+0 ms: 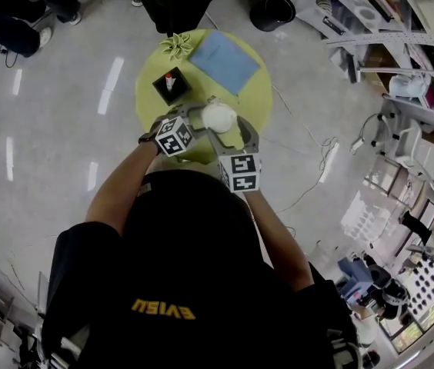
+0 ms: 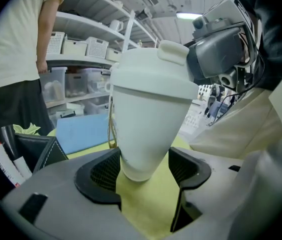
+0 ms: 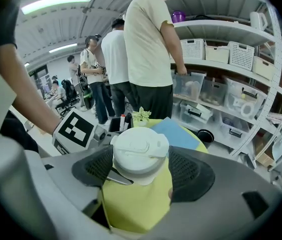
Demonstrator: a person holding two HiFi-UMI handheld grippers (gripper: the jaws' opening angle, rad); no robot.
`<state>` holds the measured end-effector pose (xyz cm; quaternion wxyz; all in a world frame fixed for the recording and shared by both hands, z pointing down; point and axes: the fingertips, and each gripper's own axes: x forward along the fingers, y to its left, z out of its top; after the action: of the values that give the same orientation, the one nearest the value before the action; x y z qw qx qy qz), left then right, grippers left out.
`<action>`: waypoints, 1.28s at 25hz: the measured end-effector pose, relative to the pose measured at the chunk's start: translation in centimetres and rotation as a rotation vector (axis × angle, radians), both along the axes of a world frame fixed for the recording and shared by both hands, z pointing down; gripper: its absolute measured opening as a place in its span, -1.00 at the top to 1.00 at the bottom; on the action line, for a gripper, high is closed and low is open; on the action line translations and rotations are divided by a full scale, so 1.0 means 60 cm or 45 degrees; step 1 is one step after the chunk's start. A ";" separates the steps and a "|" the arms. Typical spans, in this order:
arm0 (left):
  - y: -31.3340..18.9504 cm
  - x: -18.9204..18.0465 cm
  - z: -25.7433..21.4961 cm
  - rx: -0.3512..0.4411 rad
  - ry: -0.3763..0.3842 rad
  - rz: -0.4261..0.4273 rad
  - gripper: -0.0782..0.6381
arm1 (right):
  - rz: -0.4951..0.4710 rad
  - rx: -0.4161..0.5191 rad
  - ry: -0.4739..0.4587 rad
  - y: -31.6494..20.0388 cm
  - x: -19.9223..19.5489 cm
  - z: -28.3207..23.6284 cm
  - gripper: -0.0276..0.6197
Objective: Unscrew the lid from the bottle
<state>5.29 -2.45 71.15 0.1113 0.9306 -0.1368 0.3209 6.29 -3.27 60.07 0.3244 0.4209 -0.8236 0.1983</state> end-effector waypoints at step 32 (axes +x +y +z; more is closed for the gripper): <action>-0.003 -0.009 0.016 0.024 -0.069 0.050 -0.06 | -0.964 -0.111 0.131 -0.005 -0.019 0.016 -0.19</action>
<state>4.73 -2.65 72.12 0.0924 0.9251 -0.1245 0.3466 5.17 -3.60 61.05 0.4332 0.0822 -0.8942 0.0777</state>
